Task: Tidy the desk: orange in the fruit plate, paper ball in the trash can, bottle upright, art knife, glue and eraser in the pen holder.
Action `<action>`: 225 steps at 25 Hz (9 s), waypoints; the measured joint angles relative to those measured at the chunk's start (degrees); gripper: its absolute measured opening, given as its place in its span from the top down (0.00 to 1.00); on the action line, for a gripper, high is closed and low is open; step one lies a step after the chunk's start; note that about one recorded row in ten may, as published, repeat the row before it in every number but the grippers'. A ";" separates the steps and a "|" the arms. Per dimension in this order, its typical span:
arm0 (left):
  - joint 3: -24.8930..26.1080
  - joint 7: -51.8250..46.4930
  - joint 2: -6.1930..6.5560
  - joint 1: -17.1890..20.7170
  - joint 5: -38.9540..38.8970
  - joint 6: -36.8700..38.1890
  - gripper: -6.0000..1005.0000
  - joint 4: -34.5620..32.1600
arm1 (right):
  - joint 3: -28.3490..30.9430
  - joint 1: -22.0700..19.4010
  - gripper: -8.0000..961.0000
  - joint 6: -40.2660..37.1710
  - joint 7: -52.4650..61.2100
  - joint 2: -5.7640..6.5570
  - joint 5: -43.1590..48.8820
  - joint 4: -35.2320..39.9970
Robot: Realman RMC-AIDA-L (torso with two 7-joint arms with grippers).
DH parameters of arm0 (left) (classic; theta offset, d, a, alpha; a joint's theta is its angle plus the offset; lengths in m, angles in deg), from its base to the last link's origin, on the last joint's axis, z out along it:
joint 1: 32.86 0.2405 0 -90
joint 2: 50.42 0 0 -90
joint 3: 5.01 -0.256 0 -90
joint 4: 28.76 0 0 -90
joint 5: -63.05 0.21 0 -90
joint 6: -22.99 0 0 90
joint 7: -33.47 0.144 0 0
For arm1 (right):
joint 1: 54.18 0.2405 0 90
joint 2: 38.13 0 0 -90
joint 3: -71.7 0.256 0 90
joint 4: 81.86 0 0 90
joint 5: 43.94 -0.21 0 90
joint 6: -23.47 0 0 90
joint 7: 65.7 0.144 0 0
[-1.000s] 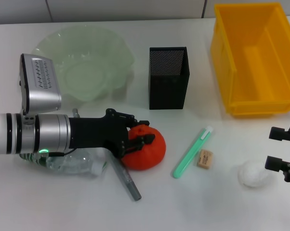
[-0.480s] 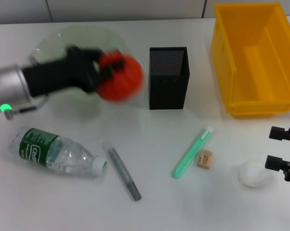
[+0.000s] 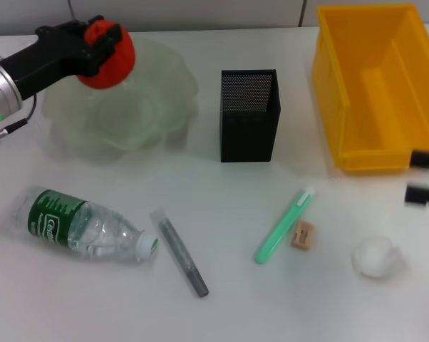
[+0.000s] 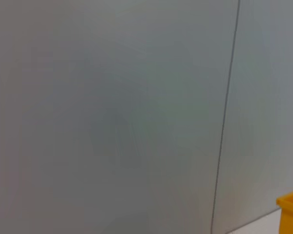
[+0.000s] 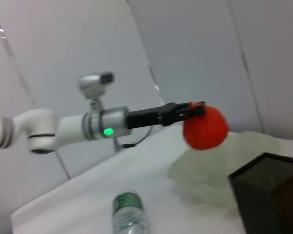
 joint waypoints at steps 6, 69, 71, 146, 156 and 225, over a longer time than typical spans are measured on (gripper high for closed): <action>-0.77 0.07 0.05 0.58 -0.07 1.19 0.65 -0.43 | -5.38 6.84 0.32 0.38 25.58 0.37 4.01 18.40; -19.25 -17.36 0.26 15.16 20.86 31.22 0.18 -38.16 | -28.06 17.80 0.40 23.11 52.63 2.42 33.07 25.94; -21.01 -19.23 0.28 14.53 23.94 31.20 0.18 -41.88 | -28.02 17.78 0.38 26.31 52.38 2.11 32.93 24.32; -30.92 -26.62 0.18 -1.87 51.31 31.23 0.56 -40.46 | -33.36 -2.15 0.13 14.62 -3.36 -0.14 -4.05 -7.60; -1.00 -11.93 1.47 -1.86 40.59 36.73 0.55 -26.56 | -33.65 -1.40 0.13 14.55 -2.57 -0.13 -4.05 -7.34; 3.11 0.67 0.49 15.34 10.98 46.89 0.19 -20.57 | -29.05 1.97 0.13 11.01 29.94 0.05 -2.96 19.78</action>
